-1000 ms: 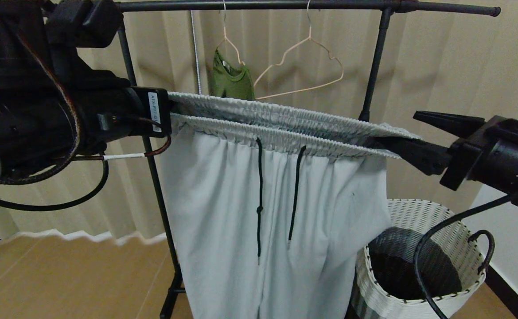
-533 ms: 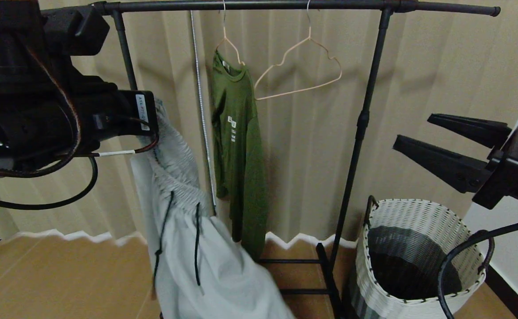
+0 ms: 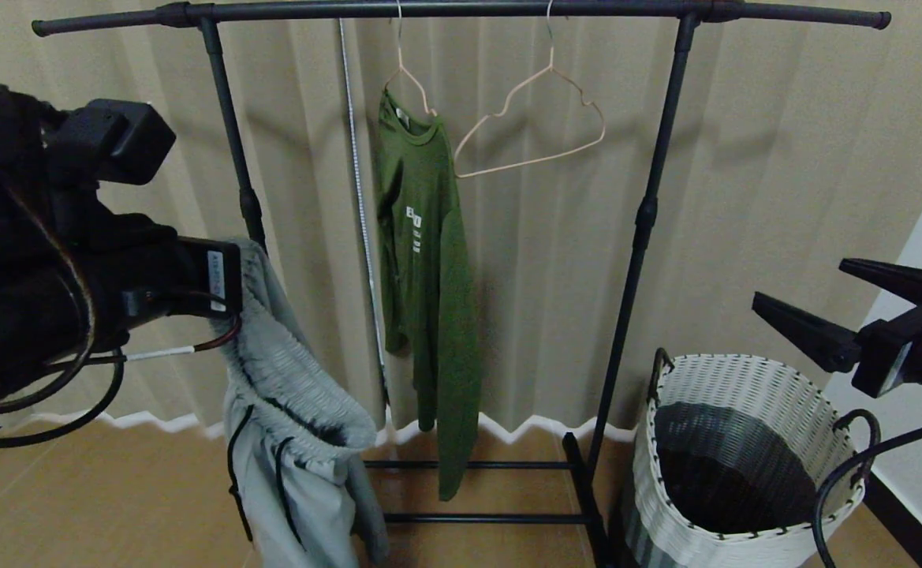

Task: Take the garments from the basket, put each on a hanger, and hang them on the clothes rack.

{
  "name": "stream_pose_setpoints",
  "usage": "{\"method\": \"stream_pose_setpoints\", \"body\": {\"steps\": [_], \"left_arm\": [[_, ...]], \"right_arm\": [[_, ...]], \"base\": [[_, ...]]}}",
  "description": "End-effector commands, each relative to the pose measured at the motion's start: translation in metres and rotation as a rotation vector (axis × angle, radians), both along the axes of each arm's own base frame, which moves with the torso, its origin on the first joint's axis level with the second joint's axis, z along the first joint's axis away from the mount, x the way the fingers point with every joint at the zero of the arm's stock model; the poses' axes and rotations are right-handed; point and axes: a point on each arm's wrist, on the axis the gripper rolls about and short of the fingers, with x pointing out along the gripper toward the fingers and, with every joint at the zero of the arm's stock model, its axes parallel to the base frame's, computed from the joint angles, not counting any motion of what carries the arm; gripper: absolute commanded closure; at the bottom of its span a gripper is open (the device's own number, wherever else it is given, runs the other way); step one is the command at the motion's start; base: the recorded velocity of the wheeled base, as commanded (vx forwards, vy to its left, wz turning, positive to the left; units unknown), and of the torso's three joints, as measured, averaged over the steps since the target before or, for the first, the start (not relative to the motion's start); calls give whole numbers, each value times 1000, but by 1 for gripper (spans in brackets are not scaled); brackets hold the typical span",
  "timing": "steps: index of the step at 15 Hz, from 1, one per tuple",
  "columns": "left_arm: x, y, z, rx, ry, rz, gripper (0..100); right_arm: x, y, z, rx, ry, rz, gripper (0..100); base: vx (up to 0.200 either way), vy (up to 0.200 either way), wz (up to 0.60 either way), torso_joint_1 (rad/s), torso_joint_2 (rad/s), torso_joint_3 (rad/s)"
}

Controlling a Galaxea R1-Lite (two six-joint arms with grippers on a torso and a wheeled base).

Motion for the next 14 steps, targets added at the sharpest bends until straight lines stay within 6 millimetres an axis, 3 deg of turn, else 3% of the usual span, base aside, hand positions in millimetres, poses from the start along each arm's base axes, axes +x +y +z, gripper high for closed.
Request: {"method": "stream_pose_setpoints", "body": {"steps": [1,5,7,9,10,14], "left_arm": [[-17,14,-1,5,-13,21,100],[-52,33,-4,-39,-28,-90,100],[-58,44,-10,-64,-16,-130,100],[-69,57,-29,-75,24,-91,100],[-75,59,-40,-76,49,-85,100],[-81,61,-49,-108,20,-78,100]], "right_arm": [[-5,-7,-13,-13,25,-48,0],[-14,-12,-35,-9,-2,-69,0],[-15,-12,-36,-6,5,-70,0],[-20,-17,-47,-3,29,-90,0],[-21,-18,-49,-3,29,-92,0],[-23,-18,-55,-8,49,-93,0]], "base": [[0,0,0,0,0,0],[0,0,0,0,0,0],[0,0,0,0,0,0],[0,0,0,0,0,0],[0,0,0,0,0,0],[0,0,0,0,0,0]]}}
